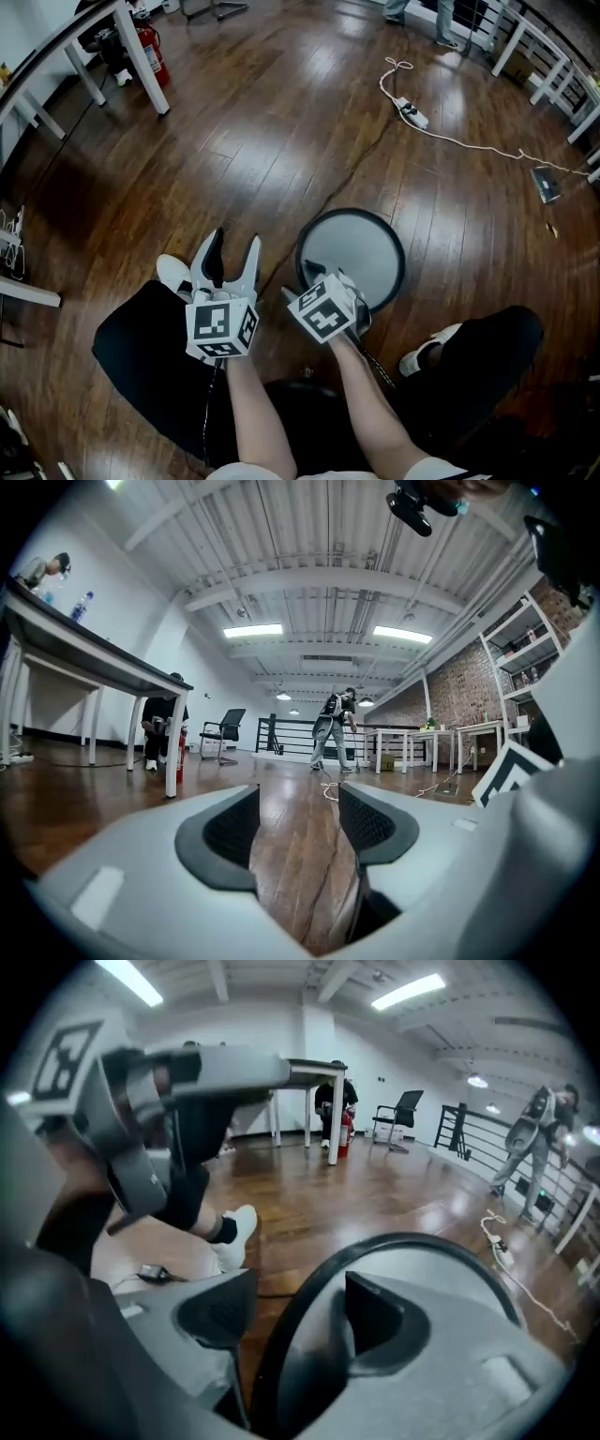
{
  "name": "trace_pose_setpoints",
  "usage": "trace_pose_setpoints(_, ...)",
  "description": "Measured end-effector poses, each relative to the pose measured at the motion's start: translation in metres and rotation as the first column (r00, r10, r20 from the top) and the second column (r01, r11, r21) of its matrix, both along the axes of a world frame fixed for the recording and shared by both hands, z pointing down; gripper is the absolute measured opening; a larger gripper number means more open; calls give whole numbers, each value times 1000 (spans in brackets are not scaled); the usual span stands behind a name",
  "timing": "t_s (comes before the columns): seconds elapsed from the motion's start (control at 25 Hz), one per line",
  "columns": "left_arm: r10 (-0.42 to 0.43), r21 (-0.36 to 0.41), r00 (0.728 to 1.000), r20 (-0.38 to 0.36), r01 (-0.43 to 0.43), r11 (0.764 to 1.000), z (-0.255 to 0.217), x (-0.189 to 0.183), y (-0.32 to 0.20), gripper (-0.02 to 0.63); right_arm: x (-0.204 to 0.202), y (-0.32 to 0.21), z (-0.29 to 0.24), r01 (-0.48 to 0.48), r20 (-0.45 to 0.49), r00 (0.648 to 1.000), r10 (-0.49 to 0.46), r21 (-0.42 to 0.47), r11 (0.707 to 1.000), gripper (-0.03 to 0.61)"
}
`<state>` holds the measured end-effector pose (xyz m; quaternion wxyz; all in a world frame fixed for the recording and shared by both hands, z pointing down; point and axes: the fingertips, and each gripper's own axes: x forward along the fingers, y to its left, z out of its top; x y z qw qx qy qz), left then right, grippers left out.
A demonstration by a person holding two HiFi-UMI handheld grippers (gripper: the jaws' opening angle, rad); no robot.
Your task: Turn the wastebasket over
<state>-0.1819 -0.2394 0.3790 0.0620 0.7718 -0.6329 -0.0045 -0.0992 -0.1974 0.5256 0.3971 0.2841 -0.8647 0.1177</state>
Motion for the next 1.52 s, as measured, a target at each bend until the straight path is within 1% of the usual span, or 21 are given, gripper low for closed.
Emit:
trace_pose_setpoints(0.04, -2, 0, 1000, -3, 2, 1000, 0, 0, 0, 288, 3, -3, 6, -5, -46, 999, 7, 46, 999, 268)
trace_pose_setpoints(0.08, -6, 0, 1000, -6, 6, 1000, 0, -2, 0, 287, 4, -7, 9, -2, -87, 996, 10, 90, 996, 226)
trace_pose_setpoints(0.12, -10, 0, 1000, -9, 10, 1000, 1, -3, 0, 285, 4, -9, 10, 4, -123, 992, 10, 117, 993, 199)
trace_pose_setpoints(0.24, -12, -2, 1000, -16, 12, 1000, 2, -1, -1, 281, 2, -9, 11, 0, -187, 982, 26, 136, 991, 164)
trace_pose_setpoints(0.32, -4, -2, 1000, -12, 4, 1000, 1, 4, -1, 279, 7, -11, 9, -29, -184, 981, 56, 143, 989, 138)
trace_pose_setpoints(0.48, 9, 1, 1000, -14, -9, 1000, 1, 10, -4, 272, 30, -27, -14, -118, -99, 986, 134, 152, 981, 86)
trace_pose_setpoints(0.6, 22, 1, 1000, -20, -22, 1000, 2, 15, -7, 268, 58, -37, -33, -176, -17, 984, 179, 117, 977, 71)
trace_pose_setpoints(0.72, 36, -1, 999, -22, -36, 999, 4, 22, -9, 264, 95, -47, -50, -261, 109, 962, 252, 84, 962, 71)
trace_pose_setpoints(0.8, 45, -5, 999, -23, -45, 999, 5, 27, -11, 262, 121, -52, -61, -295, 185, 942, 279, 66, 953, 69)
trace_pose_setpoints(0.92, 60, -12, 998, -23, -60, 998, 8, 34, -15, 261, 148, -58, -74, -352, 300, 897, 326, 38, 935, 67)
trace_pose_setpoints(1.04, 72, -22, 997, -21, -72, 997, 11, 39, -17, 261, 159, -63, -81, -399, 381, 854, 354, 44, 916, 67)
trace_pose_setpoints(1.16, 66, -29, 998, -21, -67, 997, 14, 37, -17, 261, 155, -63, -83, -398, 454, 826, 335, 48, 916, 67)
trace_pose_setpoints(1.24, 62, -32, 998, -23, -62, 998, 16, 36, -18, 261, 151, -63, -86, -394, 520, 790, 325, 25, 919, 67)
trace_pose_setpoints(1.28, 62, -35, 998, -23, -63, 997, 16, 36, -18, 261, 151, -64, -88, -396, 560, 761, 327, 1, 918, 67)
trace_pose_setpoints(1.32, 63, -38, 998, -23, -63, 997, 17, 37, -19, 261, 151, -64, -88, -399, 602, 724, 335, -31, 917, 66)
trace_pose_setpoints(1.4, 65, -48, 998, -22, -66, 997, 19, 38, -20, 261, 152, -66, -84, -407, 680, 633, 369, -113, 907, 63)
trace_pose_setpoints(1.44, 66, -55, 998, -21, -68, 996, 21, 39, -20, 261, 153, -67, -77, -415, 707, 586, 397, -160, 896, 63)
trace_pose_setpoints(1.48, 69, -62, 997, -18, -70, 996, 24, 39, -20, 261, 155, -69, -66, -431, 714, 549, 435, -205, 879, 63)
trace_pose_setpoints(1.52, 73, -70, 997, -15, -74, 995, 27, 41, -19, 261, 159, -69, -50, -455, 696, 535, 479, -240, 857, 60)
